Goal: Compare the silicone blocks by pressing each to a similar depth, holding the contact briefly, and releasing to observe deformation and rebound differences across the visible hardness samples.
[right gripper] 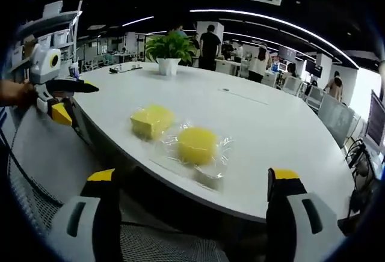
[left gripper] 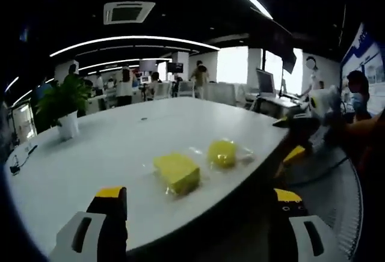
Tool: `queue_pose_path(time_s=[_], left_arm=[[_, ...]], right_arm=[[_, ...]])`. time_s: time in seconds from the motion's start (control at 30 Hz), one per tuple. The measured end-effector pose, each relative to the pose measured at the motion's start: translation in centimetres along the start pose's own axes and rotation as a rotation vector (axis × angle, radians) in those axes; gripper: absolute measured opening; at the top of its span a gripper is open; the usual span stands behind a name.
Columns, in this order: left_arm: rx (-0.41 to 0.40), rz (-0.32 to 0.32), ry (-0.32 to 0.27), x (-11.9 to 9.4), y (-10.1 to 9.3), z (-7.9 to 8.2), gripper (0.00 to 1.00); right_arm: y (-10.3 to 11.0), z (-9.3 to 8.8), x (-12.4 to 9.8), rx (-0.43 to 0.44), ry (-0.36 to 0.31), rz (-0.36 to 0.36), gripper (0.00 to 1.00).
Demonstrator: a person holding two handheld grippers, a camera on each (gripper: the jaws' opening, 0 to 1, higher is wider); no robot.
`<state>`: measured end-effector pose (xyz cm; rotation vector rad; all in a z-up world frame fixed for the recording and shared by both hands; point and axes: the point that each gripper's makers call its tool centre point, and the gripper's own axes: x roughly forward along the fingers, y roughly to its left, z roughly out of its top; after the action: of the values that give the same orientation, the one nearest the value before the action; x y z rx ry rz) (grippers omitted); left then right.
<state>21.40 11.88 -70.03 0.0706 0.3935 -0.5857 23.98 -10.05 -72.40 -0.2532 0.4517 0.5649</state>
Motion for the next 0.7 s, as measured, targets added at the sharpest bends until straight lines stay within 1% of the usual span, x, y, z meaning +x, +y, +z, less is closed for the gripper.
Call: queue_pose_path(time_s=[0.1, 0.2, 0.27, 0.37, 0.53, 0.7], left_arm=[[0.014, 0.016, 0.001, 0.1, 0.2, 0.0, 1.00], [0.040, -0.008, 0.025, 0.3, -0.4, -0.6, 1.00], [0.068, -0.014, 0.030, 0.3, -0.6, -0.6, 1.00], [0.044, -0.020, 0.025, 0.2, -0.4, -0.6, 1.00], [-0.007, 0.000, 0.002, 0.2, 0.3, -0.2, 1.00], [-0.028, 0.012, -0.006, 0.2, 0.6, -0.1, 1.00]], right_arm=[[-0.1, 0.0, 0.0, 0.002, 0.004, -0.002, 0.96], [-0.1, -0.1, 0.0, 0.001, 0.007, -0.005, 0.96], [-0.3, -0.3, 0.1, -0.018, 0.025, -0.016, 0.96], [-0.2, -0.4, 0.1, -0.019, 0.024, -0.015, 0.96], [-0.3, -0.4, 0.1, -0.027, 0.021, -0.020, 0.96], [-0.4, -0.4, 0.2, -0.028, 0.014, -0.025, 0.96]])
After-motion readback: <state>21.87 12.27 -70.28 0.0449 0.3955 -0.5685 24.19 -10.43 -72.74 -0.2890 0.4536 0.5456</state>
